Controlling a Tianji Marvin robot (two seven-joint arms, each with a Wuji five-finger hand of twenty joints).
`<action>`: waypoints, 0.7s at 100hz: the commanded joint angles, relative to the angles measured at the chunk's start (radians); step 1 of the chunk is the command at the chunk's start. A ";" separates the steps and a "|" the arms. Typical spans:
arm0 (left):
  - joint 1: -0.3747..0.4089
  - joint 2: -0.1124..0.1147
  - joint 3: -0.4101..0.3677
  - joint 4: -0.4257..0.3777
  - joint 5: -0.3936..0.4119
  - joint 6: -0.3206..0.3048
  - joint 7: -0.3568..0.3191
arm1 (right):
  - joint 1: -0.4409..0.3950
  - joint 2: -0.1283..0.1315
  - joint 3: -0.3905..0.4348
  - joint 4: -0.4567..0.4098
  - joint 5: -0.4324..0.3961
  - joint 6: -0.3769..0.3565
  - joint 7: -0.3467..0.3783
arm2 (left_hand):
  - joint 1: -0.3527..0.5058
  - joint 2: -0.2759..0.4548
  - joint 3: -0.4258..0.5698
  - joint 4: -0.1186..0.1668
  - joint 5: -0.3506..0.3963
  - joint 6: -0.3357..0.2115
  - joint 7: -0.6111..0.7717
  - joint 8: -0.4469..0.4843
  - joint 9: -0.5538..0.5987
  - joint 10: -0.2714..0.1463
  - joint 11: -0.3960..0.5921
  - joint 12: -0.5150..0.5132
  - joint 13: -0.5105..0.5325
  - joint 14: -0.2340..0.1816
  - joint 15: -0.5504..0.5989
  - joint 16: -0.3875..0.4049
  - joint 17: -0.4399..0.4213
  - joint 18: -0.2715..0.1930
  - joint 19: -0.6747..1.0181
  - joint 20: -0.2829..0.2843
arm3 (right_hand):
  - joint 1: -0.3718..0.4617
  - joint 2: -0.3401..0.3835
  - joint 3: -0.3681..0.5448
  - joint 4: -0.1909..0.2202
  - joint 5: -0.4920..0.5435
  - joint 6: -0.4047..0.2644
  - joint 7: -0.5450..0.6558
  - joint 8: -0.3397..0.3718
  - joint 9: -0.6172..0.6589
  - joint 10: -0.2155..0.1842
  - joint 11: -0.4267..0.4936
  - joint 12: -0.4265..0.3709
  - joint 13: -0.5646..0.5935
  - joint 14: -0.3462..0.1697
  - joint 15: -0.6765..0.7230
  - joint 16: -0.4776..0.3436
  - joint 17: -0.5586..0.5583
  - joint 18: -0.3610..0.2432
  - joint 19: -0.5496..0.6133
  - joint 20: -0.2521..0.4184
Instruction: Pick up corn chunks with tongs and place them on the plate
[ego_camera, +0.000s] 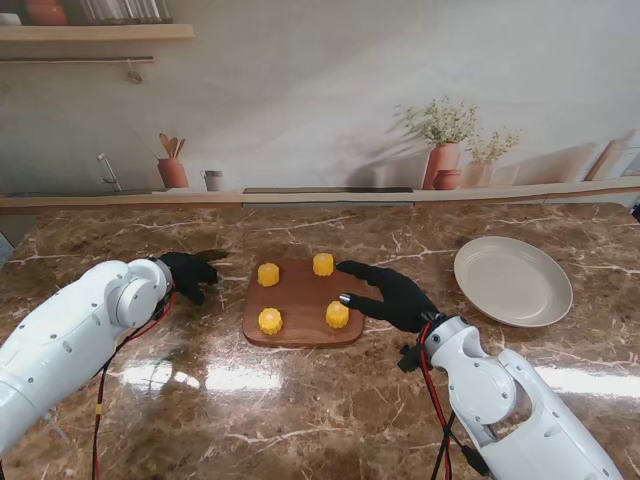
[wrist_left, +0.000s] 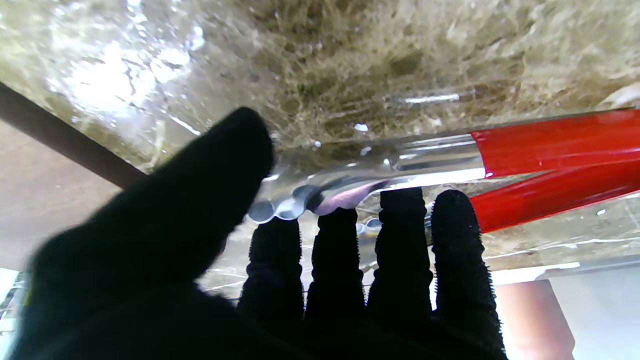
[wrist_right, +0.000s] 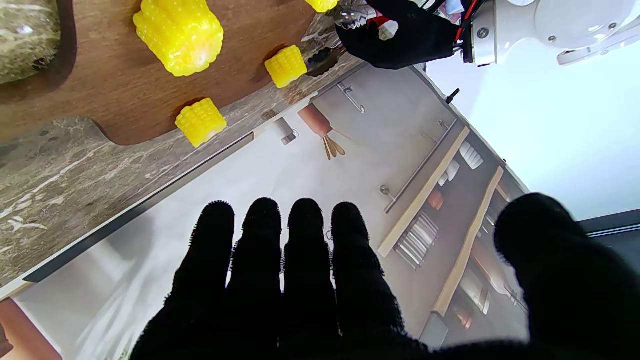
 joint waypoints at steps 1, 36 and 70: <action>0.008 -0.006 0.010 0.036 0.005 0.005 0.014 | -0.008 0.000 0.001 0.002 0.005 0.011 0.018 | 0.118 0.008 -0.078 -0.049 0.142 -0.055 0.147 -0.029 0.079 -0.019 0.029 0.104 0.062 0.044 0.057 0.042 0.024 0.039 0.066 0.019 | 0.017 -0.010 -0.020 0.027 0.009 -0.028 0.000 0.015 0.004 -0.020 -0.003 0.010 0.008 -0.026 0.005 0.000 0.009 -0.005 0.018 0.017; 0.037 -0.015 -0.027 0.043 0.008 0.007 0.085 | -0.007 0.000 0.002 -0.005 0.007 0.020 0.021 | 0.103 -0.013 0.005 -0.059 0.266 -0.120 0.383 0.038 0.528 0.022 -0.232 0.074 0.363 0.064 0.135 0.006 0.268 0.103 0.228 0.070 | 0.021 -0.001 -0.024 0.026 0.009 -0.033 -0.001 0.015 0.020 -0.022 0.002 0.017 0.013 -0.018 0.008 0.006 0.010 0.007 0.026 0.030; 0.205 -0.025 -0.280 -0.140 0.016 0.043 0.104 | -0.020 0.000 0.011 -0.025 -0.006 0.024 0.015 | 0.179 0.025 0.064 -0.077 0.322 -0.149 0.322 0.361 0.594 0.032 -0.182 0.348 0.387 0.127 0.229 0.109 0.256 0.129 0.273 0.134 | 0.025 0.006 -0.031 0.028 0.013 -0.037 0.000 0.014 0.030 -0.021 0.004 0.024 0.016 -0.014 0.010 0.011 0.012 0.010 0.026 0.037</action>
